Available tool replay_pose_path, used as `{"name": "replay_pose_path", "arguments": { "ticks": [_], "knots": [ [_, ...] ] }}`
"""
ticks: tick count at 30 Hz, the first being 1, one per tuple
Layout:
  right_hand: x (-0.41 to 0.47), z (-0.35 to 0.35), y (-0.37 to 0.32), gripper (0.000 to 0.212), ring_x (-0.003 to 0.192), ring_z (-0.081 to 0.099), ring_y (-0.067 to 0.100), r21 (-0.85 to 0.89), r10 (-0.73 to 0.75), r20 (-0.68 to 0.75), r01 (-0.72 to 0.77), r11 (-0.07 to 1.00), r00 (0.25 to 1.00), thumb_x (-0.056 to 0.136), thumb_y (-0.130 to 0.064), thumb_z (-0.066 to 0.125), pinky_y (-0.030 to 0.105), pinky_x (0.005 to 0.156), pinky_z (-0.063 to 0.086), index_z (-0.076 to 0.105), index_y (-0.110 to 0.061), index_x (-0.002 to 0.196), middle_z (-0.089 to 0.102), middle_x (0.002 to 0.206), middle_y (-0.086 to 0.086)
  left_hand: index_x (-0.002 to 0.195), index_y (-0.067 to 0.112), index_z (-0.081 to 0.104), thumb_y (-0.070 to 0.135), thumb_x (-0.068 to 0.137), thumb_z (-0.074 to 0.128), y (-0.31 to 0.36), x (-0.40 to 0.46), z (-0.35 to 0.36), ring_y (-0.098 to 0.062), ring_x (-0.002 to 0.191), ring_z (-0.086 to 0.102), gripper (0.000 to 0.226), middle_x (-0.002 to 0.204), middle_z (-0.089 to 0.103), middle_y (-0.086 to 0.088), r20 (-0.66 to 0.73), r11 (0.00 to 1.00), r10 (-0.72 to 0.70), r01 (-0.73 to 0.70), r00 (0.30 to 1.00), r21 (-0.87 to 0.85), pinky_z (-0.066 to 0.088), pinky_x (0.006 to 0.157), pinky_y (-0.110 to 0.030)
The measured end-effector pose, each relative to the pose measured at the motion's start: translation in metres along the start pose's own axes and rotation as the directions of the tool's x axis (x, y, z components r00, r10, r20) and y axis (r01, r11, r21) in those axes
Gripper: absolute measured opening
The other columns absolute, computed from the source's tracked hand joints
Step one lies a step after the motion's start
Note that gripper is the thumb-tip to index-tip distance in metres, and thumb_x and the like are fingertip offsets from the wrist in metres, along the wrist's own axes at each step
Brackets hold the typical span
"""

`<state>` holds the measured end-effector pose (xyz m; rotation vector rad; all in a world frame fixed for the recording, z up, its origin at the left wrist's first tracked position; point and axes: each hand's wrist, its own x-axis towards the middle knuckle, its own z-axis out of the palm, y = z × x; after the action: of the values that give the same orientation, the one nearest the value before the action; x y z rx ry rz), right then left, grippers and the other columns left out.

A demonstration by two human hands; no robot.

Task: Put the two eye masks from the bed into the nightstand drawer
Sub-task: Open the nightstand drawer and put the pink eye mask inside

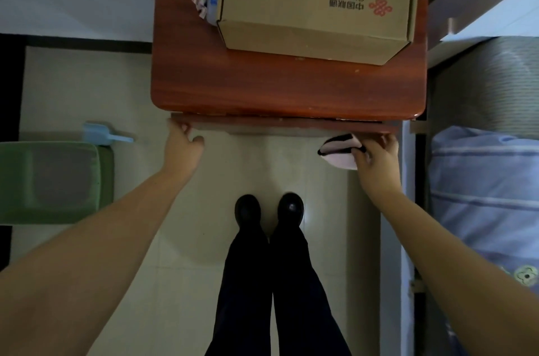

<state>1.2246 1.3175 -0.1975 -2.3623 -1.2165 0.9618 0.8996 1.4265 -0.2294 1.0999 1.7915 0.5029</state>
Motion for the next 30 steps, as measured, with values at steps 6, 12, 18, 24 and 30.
{"name": "replay_pose_path", "arguments": {
  "ticks": [6,12,18,24,30],
  "knots": [
    [-0.058,0.009,0.036,0.017,0.112,0.047,0.023,-0.027,0.005,0.067,-0.003,1.000,0.998,0.090,-0.019,0.055,0.026,0.089,0.035,0.062,-0.018,0.105,0.037,0.137,0.010,0.126,0.010,0.032,-0.004,0.084,0.048,-0.047,-0.052,-0.018,-0.010,0.090,0.057,0.048,0.125,0.055,-0.013,0.065,0.990,-0.056,0.047,0.996,0.135,0.046,0.077,-0.028],
    [-0.063,0.034,0.059,0.024,0.114,0.046,0.021,-0.034,0.119,0.161,-0.115,0.993,0.980,0.090,-0.021,0.056,0.029,0.095,0.035,0.059,-0.022,0.114,0.038,0.140,0.009,0.138,0.016,0.027,-0.004,0.084,0.045,-0.077,-0.057,-0.023,-0.028,0.096,0.061,0.060,0.125,0.056,-0.010,0.196,0.960,-0.083,0.025,0.977,0.279,0.044,0.073,-0.031],
    [-0.061,0.032,0.048,0.021,0.096,0.053,0.025,-0.120,0.231,0.301,-0.203,0.972,0.925,0.091,-0.015,0.052,0.030,0.083,0.039,0.062,-0.011,0.109,0.056,0.121,0.016,0.142,0.018,0.028,-0.002,0.088,0.044,-0.071,-0.059,-0.025,-0.018,0.114,0.046,0.059,0.134,0.048,-0.010,0.174,0.954,-0.111,0.056,0.979,0.295,0.035,0.092,-0.025],
    [-0.065,0.024,-0.048,0.017,0.087,0.070,0.016,0.482,0.173,0.611,-0.536,0.693,0.773,0.089,-0.014,0.056,0.027,0.068,0.058,0.069,-0.022,0.096,0.075,0.089,-0.003,0.123,0.022,0.049,0.026,0.089,0.056,-0.005,-0.101,-0.005,0.001,0.092,0.058,0.035,0.106,0.061,0.004,0.352,0.959,0.189,-0.248,0.917,0.133,0.045,0.080,-0.012],
    [-0.005,0.082,-0.111,0.014,0.094,0.063,0.027,0.329,0.085,0.375,-0.218,0.919,0.923,0.090,-0.018,0.053,0.043,0.084,0.052,0.063,-0.014,0.099,0.068,0.104,0.012,0.099,0.012,0.050,0.022,0.095,0.044,0.019,-0.052,0.029,-0.024,0.079,0.062,0.012,0.085,0.060,-0.006,0.183,0.970,0.009,-0.054,0.983,0.239,0.053,0.063,-0.034]
  ]
}}
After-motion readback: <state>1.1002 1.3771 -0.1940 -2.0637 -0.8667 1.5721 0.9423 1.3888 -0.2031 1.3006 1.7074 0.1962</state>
